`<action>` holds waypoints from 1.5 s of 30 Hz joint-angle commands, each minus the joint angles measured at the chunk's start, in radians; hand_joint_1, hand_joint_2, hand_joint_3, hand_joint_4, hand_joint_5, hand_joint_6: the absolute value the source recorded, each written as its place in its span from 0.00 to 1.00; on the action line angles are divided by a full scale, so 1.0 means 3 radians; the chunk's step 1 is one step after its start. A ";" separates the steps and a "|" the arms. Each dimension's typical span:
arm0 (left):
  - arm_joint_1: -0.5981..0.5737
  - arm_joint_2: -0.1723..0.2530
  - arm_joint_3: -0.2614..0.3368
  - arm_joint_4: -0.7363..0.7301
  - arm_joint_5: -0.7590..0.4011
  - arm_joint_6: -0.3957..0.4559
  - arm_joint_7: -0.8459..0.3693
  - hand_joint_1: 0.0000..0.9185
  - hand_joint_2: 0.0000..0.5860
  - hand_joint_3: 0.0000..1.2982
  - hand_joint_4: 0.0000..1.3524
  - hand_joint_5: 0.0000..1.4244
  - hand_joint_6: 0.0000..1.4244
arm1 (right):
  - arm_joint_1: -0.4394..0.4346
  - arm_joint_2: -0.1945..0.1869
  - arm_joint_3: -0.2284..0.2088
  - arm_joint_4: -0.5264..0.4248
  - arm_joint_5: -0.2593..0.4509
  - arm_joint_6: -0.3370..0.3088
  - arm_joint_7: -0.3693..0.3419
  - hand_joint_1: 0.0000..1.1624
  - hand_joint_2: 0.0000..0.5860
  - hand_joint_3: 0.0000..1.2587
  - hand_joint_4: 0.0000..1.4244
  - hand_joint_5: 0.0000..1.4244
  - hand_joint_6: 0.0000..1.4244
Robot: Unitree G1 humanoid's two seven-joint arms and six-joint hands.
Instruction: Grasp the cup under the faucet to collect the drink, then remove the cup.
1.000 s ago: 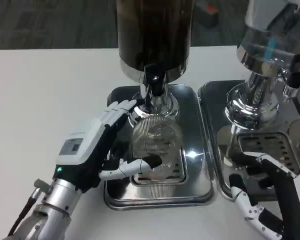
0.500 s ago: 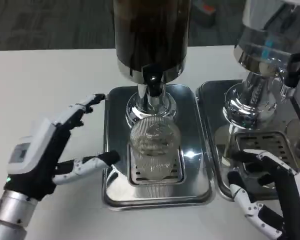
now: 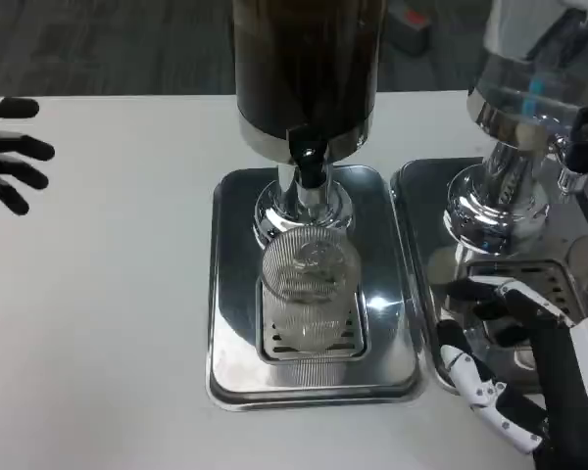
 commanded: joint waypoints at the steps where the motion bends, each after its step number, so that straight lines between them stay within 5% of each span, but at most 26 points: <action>1: -0.0185 -0.0138 0.0188 -0.0271 -0.0952 0.0556 -0.0958 0.00 0.10 0.38 0.46 0.49 0.67 | -0.0031 0.0016 0.0000 0.0024 0.0034 0.0034 -0.0001 0.43 0.62 0.37 0.27 0.30 0.40; 5: -0.0391 -0.0184 0.0328 -0.0317 -0.1464 0.1314 -0.1665 0.00 0.10 0.43 0.48 0.50 0.63 | -0.0037 0.0032 -0.0012 0.0037 0.0083 0.0041 0.0001 0.43 0.62 0.37 0.28 0.30 0.40; 9: -0.0673 -0.0260 0.0408 -0.0133 -0.1689 0.2022 -0.2184 0.00 0.12 0.44 0.46 0.45 0.48 | -0.0082 0.0031 -0.0015 0.0069 0.0125 0.0060 0.0024 0.45 0.61 0.37 0.27 0.30 0.40; 21: -0.1090 -0.0256 0.0345 -0.0211 -0.1496 0.2949 -0.3046 0.00 0.09 0.24 0.16 0.18 0.20 | -0.0142 0.0038 0.0002 0.0150 0.0167 0.0056 0.0011 0.46 0.61 0.38 0.27 0.30 0.40; 28: -0.1268 -0.0348 0.0344 -0.0259 -0.1386 0.3127 -0.3150 0.00 0.09 0.22 0.13 0.15 0.17 | -0.0149 0.0071 0.0014 0.0199 0.0187 0.0056 -0.0011 0.48 0.61 0.39 0.27 0.30 0.40; 45: -0.1414 -0.0682 0.0325 -0.0430 -0.0959 0.2825 -0.3013 0.00 0.10 0.21 0.11 0.12 0.14 | -0.0086 0.0159 0.0024 0.0243 0.0222 0.0029 -0.0097 0.49 0.60 0.40 0.27 0.31 0.40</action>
